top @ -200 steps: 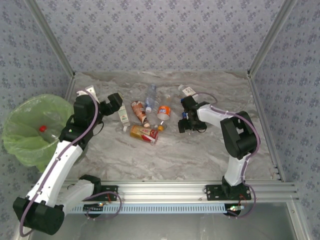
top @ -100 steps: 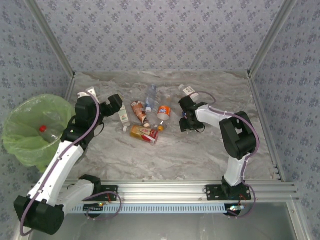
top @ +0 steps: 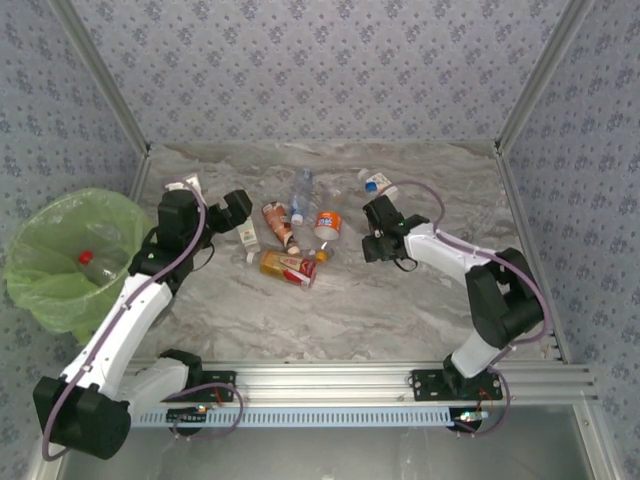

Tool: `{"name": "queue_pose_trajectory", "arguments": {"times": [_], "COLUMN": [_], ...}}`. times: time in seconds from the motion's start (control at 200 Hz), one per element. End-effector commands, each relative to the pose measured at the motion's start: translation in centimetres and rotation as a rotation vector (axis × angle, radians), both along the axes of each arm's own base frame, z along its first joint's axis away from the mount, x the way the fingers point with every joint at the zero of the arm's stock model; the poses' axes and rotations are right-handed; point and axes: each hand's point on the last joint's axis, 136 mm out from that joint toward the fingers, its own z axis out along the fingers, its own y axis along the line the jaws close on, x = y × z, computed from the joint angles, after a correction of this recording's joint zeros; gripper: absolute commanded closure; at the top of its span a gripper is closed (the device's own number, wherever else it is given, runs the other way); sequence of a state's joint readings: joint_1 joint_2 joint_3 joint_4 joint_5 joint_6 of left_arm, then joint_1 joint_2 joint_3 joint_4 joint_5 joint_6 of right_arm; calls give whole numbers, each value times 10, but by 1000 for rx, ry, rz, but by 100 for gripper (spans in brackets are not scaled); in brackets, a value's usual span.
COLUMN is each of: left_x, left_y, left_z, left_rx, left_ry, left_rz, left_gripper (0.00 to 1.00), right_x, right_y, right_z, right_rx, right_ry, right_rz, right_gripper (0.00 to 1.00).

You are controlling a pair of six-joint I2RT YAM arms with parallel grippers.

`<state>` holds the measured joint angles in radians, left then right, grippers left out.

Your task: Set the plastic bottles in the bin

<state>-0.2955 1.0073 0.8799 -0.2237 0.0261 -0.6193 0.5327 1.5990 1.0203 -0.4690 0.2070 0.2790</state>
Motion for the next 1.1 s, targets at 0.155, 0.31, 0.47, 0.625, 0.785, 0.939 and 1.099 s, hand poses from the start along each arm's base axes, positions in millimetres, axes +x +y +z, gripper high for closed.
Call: {"name": "queue_pose_trajectory", "arguments": {"times": [0.155,0.31,0.47,0.625,0.785,0.939,1.099], "left_x": [9,7,3,2,4,9,18], "left_y": [-35,-53,-79,-99,-105,-110,-122], "left_z": [11,13,28,44,50,61,73], "left_rx": [-116,-159,-274,-330,-304,-290,-230], "left_ry": [-13,-14,-34,-40,-42,-72,-84], "left_rz": [-150,-245,-378,-473,-508,-535,-574], "left_gripper": [1,1,1,1,1,1,2], "right_x": [0,-4,-13,-24,-34,-46,-58], "right_y": [30,64,102,130,148,159,173], "right_z": [45,71,97,115,128,132,137], "right_rx": [78,214,376,491,557,581,609], "right_ry": [-195,-271,-309,-333,-339,-329,-326], "right_rz": [86,175,305,423,523,603,675], "right_gripper": [48,49,49,48,47,47,46]}}
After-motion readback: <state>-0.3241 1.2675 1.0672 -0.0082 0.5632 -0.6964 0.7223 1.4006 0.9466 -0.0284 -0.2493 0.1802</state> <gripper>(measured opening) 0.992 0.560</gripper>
